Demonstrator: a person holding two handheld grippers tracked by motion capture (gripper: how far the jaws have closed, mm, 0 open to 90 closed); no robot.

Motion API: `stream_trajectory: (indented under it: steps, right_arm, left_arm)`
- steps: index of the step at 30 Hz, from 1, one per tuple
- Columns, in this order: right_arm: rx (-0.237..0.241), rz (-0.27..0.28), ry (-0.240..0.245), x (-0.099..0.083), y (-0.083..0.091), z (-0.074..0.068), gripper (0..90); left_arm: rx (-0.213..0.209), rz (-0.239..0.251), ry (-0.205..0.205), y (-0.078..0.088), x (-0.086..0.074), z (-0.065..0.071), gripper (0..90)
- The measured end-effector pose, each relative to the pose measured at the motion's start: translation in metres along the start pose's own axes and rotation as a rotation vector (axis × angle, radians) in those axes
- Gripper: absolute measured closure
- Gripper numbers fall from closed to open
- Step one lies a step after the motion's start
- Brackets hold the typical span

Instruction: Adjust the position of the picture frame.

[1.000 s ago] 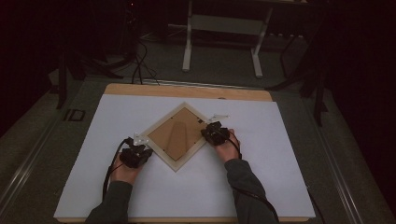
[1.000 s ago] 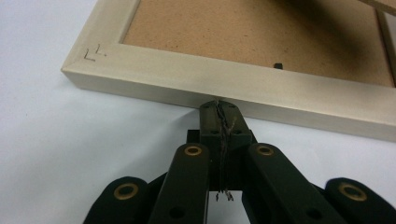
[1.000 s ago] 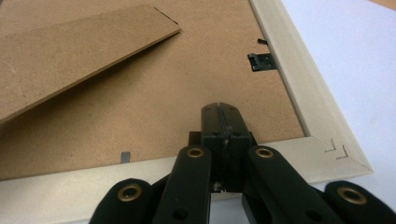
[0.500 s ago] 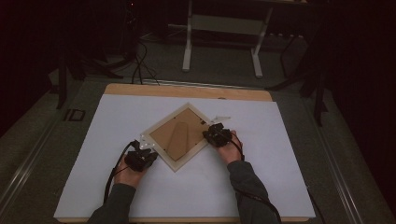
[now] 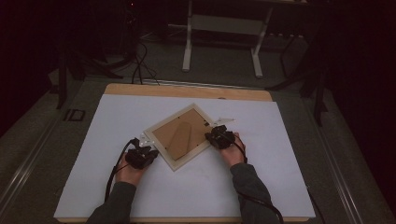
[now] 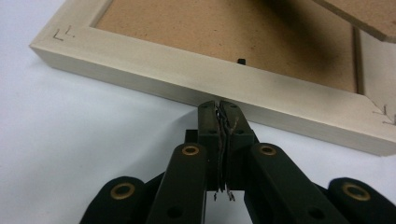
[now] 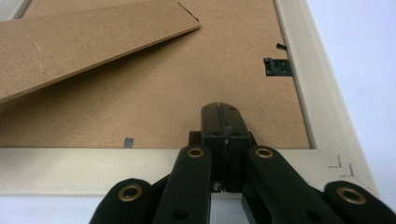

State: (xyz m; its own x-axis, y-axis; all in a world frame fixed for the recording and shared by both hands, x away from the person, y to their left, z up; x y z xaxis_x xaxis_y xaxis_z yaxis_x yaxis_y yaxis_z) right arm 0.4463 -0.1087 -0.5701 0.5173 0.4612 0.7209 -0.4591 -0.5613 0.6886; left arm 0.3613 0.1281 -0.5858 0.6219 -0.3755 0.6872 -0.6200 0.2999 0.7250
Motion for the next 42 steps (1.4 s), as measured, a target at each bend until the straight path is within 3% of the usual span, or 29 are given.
stream_trajectory:
  steps: [7,13,20,26,29,35,42]
  right_arm:
    - [-0.005,0.010,-0.009,-0.003,0.003,0.001,90.0]
    - [-0.023,0.004,-0.010,-0.008,0.008,-0.001,90.0]
    - [-0.032,0.000,-0.008,-0.014,0.014,-0.002,90.0]
    - [-0.057,-0.025,0.031,-0.016,0.018,-0.005,90.0]
    - [-0.090,-0.029,0.035,-0.015,0.020,0.004,90.0]
    - [-0.154,0.035,-0.065,-0.007,0.035,0.040,90.0]
    - [-0.195,0.023,-0.135,-0.014,0.041,0.069,90.0]
  left_arm:
    - [-0.012,0.008,0.024,-0.004,0.004,-0.003,88.8]
    - [0.026,0.009,-0.001,-0.009,0.009,-0.002,90.0]
    - [0.026,0.029,0.023,-0.014,0.013,-0.004,90.0]
    - [0.036,0.041,0.032,-0.016,0.015,-0.003,90.0]
    - [0.033,0.041,0.034,-0.016,0.014,-0.003,90.0]
    - [0.016,0.036,0.040,-0.014,0.013,0.000,90.0]
    - [0.005,0.019,0.024,-0.009,0.011,0.009,90.0]
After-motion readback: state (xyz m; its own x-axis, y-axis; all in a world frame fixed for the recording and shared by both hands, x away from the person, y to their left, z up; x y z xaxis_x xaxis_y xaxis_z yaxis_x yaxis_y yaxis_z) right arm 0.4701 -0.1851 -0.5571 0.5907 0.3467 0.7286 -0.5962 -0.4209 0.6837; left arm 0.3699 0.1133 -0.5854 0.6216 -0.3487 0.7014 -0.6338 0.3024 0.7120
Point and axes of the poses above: each handheld gripper's, and its own axes: y roughly backward along the jaws, x roughly out of its top, z roughly to its right, the point moved 7 cm from there along -y, roughly forward along the jaws, and after that the axes turned 6 degrees about x, right-handed, at the moved point
